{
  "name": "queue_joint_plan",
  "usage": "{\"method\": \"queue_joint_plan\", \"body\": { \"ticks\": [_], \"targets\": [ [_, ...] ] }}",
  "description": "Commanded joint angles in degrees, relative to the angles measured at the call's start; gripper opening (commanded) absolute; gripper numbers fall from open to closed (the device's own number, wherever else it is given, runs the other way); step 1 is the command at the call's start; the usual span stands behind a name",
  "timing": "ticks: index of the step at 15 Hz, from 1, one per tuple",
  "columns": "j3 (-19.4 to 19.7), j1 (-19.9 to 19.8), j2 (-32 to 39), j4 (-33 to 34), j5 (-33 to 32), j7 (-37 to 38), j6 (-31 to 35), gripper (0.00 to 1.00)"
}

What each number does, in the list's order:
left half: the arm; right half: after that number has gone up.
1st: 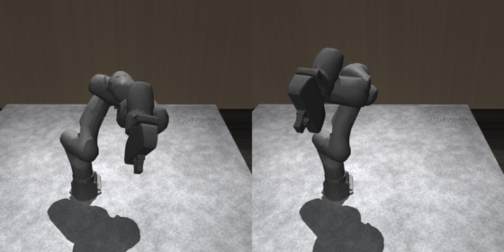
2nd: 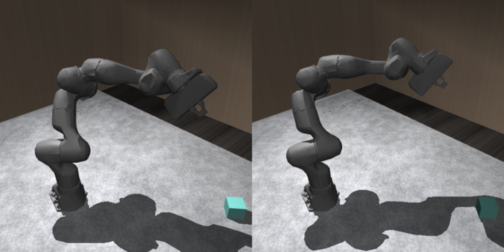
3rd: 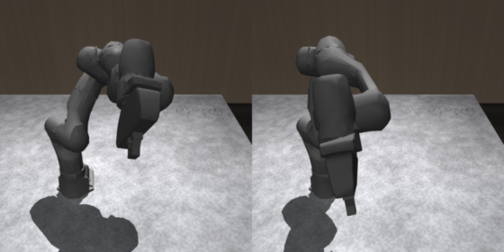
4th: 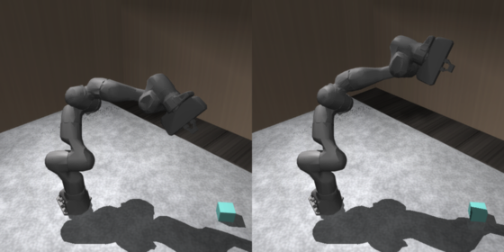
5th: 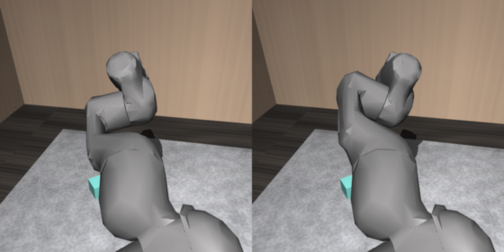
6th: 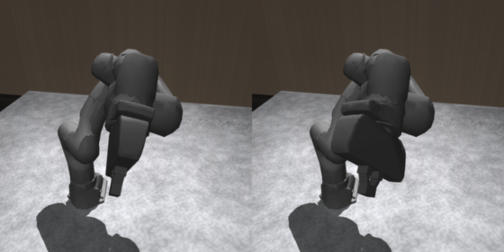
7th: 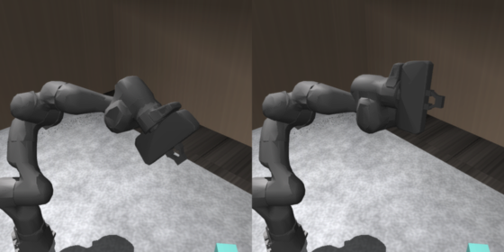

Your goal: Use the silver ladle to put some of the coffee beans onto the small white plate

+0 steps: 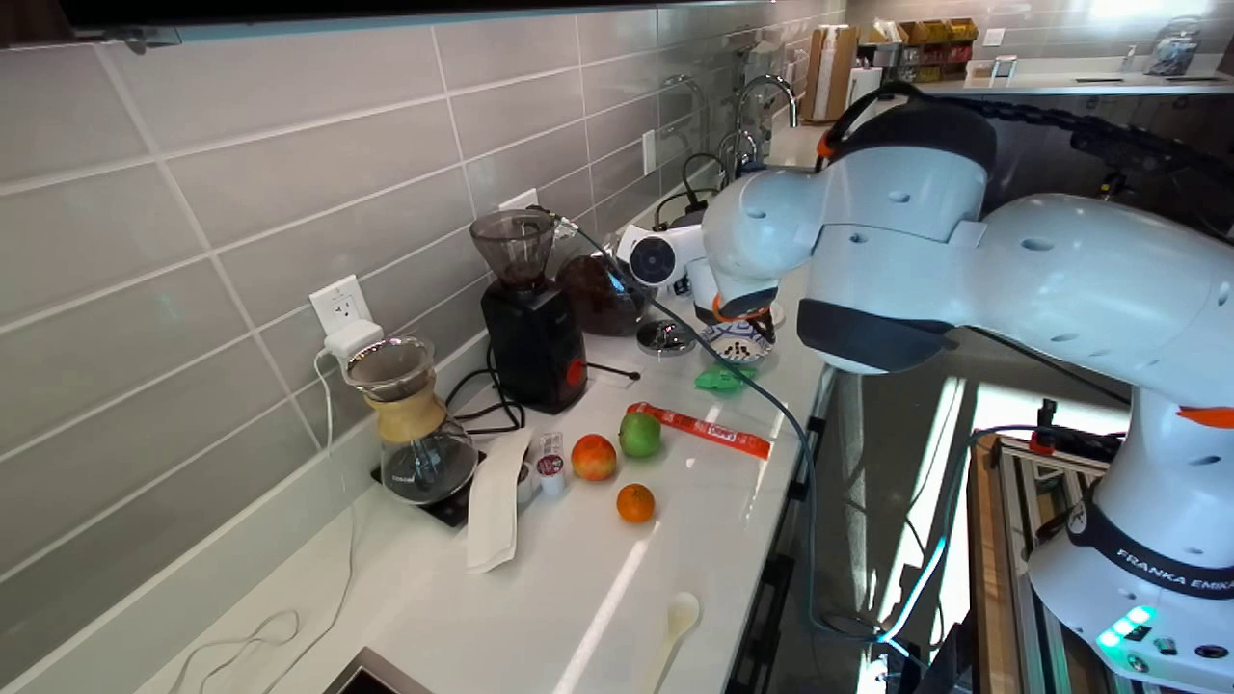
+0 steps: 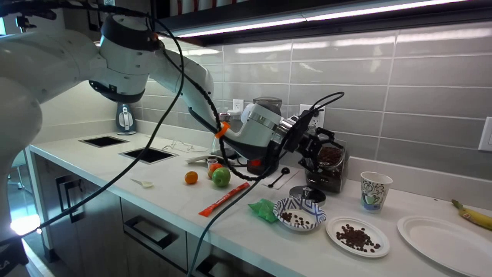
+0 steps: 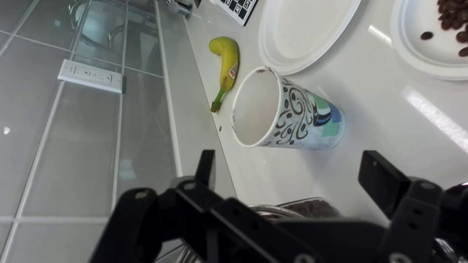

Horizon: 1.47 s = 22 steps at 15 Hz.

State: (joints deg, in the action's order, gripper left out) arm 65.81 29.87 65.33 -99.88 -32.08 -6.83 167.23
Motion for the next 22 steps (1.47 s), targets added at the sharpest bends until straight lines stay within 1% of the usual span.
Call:
{"method": "queue_joint_plan", "body": {
  "ticks": [1, 3, 6, 8, 10, 11, 14, 16, 18, 20, 22],
  "targets": [
    [-4.9, -0.12, -11.63, -4.8, -1.03, -5.45, -7.95, 1.0],
    [-7.02, -0.78, -17.16, -6.43, -1.57, -6.7, -13.19, 1.0],
    [-10.18, -2.3, -25.07, -8.35, -2.28, -6.23, -21.78, 1.0],
    [-13.02, -4.32, -30.38, -9.47, -2.76, -4.71, -26.01, 1.0],
    [-16.96, -7.58, -35.69, -10.65, -2.98, -4.13, -29.18, 1.0],
    [-18.79, -9.35, -37.75, -11.13, -3.0, -2.62, -30.34, 1.0],
    [-26.57, -16.94, -44.09, -13.06, -1.56, -1.69, -33.55, 1.0],
    [-31.85, -22.44, -47.1, -14.47, 0.32, -1.26, -34.79, 1.0],
    [-37.14, -28.34, -49.46, -15.79, 3.3, -2.0, -34.97, 1.0],
    [-41.9, -33.87, -51.37, -17.31, 7.18, -3.32, -33.79, 1.0],
    [-45.36, -38.05, -52.65, -18.51, 12.26, -4.64, -32.98, 1.0]
  ]
}}
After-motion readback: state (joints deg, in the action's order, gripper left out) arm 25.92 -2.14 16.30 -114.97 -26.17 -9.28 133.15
